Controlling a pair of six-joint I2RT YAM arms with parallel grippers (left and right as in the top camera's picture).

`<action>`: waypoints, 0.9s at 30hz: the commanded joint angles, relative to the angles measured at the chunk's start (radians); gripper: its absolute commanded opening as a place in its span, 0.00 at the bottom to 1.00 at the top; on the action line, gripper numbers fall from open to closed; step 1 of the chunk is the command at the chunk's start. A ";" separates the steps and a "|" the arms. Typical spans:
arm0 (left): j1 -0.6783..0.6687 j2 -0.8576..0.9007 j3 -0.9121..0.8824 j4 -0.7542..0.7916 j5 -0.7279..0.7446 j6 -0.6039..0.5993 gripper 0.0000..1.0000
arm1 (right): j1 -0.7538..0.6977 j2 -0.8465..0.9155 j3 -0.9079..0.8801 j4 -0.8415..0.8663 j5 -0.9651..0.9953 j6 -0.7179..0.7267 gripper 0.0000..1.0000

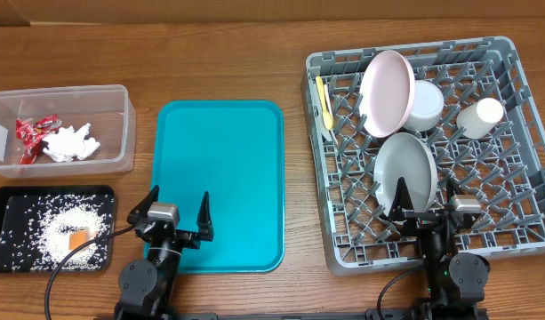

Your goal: Sort waste into correct bins and load items into the dishwasher rack

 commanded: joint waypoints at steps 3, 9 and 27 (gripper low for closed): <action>0.067 -0.011 -0.003 0.003 0.092 0.030 1.00 | -0.003 -0.010 -0.010 0.006 0.006 -0.007 1.00; 0.122 -0.011 -0.003 0.003 0.077 0.026 1.00 | -0.003 -0.010 -0.010 0.006 0.006 -0.007 1.00; 0.123 -0.010 -0.003 0.003 0.078 0.026 1.00 | -0.003 -0.010 -0.010 0.006 0.006 -0.008 1.00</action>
